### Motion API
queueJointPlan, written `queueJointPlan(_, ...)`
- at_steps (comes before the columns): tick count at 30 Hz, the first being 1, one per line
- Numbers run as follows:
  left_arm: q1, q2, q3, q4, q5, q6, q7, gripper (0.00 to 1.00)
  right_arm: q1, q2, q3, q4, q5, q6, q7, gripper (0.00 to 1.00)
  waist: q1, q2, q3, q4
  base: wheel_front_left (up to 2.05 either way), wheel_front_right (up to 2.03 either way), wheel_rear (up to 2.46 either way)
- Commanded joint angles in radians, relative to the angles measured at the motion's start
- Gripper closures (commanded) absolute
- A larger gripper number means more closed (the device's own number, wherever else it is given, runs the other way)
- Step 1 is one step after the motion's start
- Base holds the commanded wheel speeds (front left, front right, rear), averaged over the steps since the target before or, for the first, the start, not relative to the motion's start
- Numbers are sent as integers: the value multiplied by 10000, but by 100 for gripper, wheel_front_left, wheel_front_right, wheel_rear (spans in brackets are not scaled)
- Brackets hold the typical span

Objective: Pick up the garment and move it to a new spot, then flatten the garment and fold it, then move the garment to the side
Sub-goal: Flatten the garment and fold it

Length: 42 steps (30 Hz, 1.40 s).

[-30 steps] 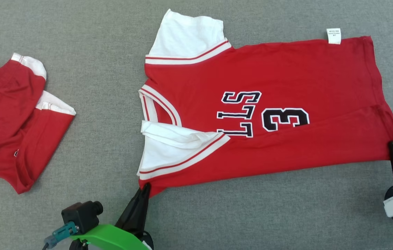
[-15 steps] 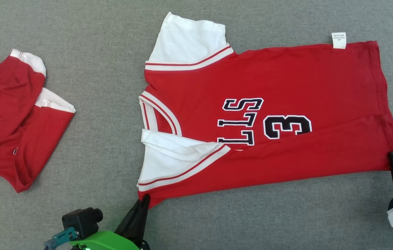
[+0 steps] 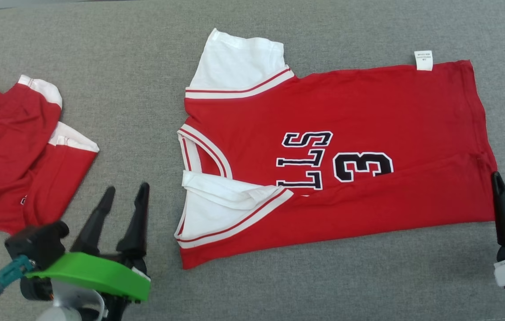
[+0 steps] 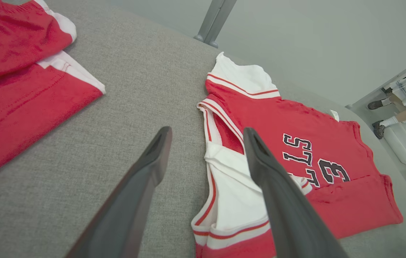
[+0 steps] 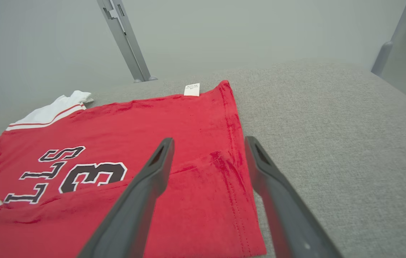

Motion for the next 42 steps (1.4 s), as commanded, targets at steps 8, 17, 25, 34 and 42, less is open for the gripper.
queueJointPlan(8, -3149, 449, 211, 452, 749, 30, 958, 0, -935, 773, 700, 115, -1039, -16, -309, 0, 0, 0, 417, -243, 0, 0, 0)
queueJointPlan(17, -7864, 686, -1015, 2560, 589, -1334, 4805, 0, -2038, 831, 1314, 243, -1184, -15, -329, 0, 0, 0, 1726, -576, 0, 0, 0)
queueJointPlan(25, -10695, 487, -1753, 4619, 351, -1718, 7996, 0, -2546, 1017, 1574, 246, -1073, -15, -331, 0, 0, 0, 2556, -1251, 0, 0, 0)
queueJointPlan(34, -12048, 518, -1996, 5710, 697, -1881, 8815, 0, -2937, 1350, 1869, 142, -840, -15, -329, 0, 0, 0, 3410, -2005, 0, 0, 0)
queueJointPlan(42, -12369, 737, -2030, 6325, 939, -1926, 8613, 0, -3165, 1572, 2038, 207, -747, -15, -327, 0, 0, 0, 3743, -2447, 0, 0, 0)
